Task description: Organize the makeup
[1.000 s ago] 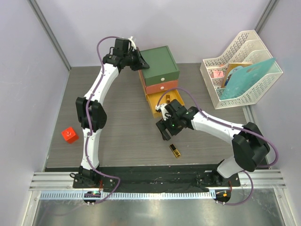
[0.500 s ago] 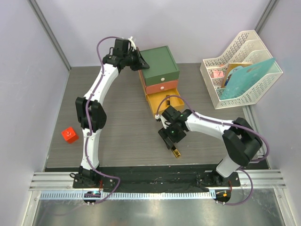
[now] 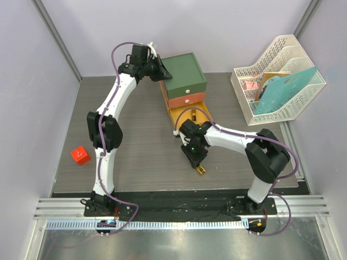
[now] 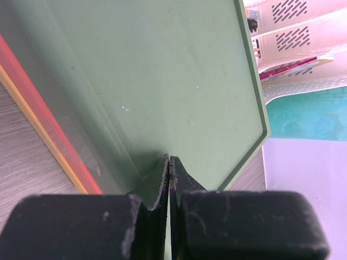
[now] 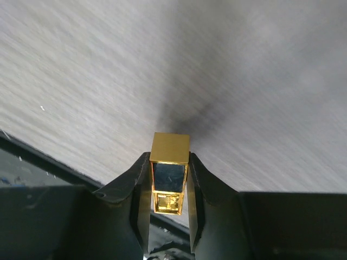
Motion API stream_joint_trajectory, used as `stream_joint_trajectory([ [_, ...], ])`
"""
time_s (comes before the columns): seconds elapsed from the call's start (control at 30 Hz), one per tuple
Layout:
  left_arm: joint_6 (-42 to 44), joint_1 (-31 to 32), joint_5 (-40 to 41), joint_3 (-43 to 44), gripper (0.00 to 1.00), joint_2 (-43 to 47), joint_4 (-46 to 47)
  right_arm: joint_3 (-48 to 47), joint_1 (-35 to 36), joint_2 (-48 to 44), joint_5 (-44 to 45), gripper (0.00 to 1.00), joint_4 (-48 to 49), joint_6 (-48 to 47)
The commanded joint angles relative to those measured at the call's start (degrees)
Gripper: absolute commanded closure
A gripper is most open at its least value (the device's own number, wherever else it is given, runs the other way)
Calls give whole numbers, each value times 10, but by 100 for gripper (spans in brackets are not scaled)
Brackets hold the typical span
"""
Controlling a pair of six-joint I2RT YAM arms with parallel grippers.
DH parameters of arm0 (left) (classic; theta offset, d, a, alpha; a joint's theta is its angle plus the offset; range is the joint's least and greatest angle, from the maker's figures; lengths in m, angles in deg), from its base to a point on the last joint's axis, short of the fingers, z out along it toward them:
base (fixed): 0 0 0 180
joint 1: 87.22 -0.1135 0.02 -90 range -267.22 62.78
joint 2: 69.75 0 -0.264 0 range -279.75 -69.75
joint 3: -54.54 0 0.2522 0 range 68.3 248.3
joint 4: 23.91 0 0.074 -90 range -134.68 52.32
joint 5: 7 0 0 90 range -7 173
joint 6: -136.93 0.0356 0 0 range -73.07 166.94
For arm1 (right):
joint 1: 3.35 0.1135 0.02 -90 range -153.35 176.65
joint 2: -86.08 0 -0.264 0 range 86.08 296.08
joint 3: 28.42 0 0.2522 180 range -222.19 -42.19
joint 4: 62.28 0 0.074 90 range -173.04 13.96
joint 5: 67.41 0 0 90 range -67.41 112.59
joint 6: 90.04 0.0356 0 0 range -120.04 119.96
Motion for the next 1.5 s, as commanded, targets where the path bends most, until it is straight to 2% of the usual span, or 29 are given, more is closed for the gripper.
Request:
stream_joint_trajectory([
  [0.0,45,-14,68,-46,100,-53,-162,-76,3,-44,74,99,5,-8],
  [0.03,45,-14,67,-45,100,-53,-162,-101,1,-46,107,99,6,-7],
  [0.17,45,-14,67,-46,100,-54,-162,-159,-18,-38,139,99,37,10],
  [0.4,43,-14,62,-47,100,-55,-158,-228,-87,12,131,99,131,43],
  [0.63,42,-14,50,-49,100,-58,-155,-363,-124,132,119,99,166,29],
  [0.7,42,-14,51,-50,100,-59,-156,-395,-124,179,116,94,154,23],
  [0.73,43,-14,50,-50,100,-59,-155,-424,-125,190,111,76,139,22],
  [0.8,44,-14,49,-51,100,-59,-157,-434,-127,202,110,48,132,33],
  [0.83,45,-14,50,-51,100,-58,-157,-426,-127,198,124,25,133,39],
  [0.87,45,-14,51,-51,100,-58,-157,-418,-127,191,132,16,138,50],
  [0.9,47,-14,51,-51,100,-58,-157,-407,-126,171,141,12,144,54],
  [1.0,52,-15,55,-47,100,-58,-161,-357,-127,129,163,11,166,67],
  [1.1,52,-17,56,-44,100,-59,-161,-287,-133,62,158,13,198,96],
  [1.2,52,-17,52,-40,100,-63,-161,-201,-153,-11,114,23,245,166],
  [1.27,51,-17,49,-39,100,-69,-160,-119,-167,-67,89,34,312,212],
  [1.3,50,-17,49,-39,100,-70,-160,-86,-175,-85,22,39,345,248],
  [1.33,50,-17,48,-37,100,-72,-161,-33,-190,-99,6,63,396,265],
  [1.4,50,-17,50,-35,100,-75,-163,1,-201,-122,-30,90,414,289],
  [1.43,51,-17,50,-32,100,-76,-165,23,-209,-125,-46,99,422,303],
  [1.47,51,-17,51,-31,100,-78,-167,33,-211,-127,-58,99,426,312],
])
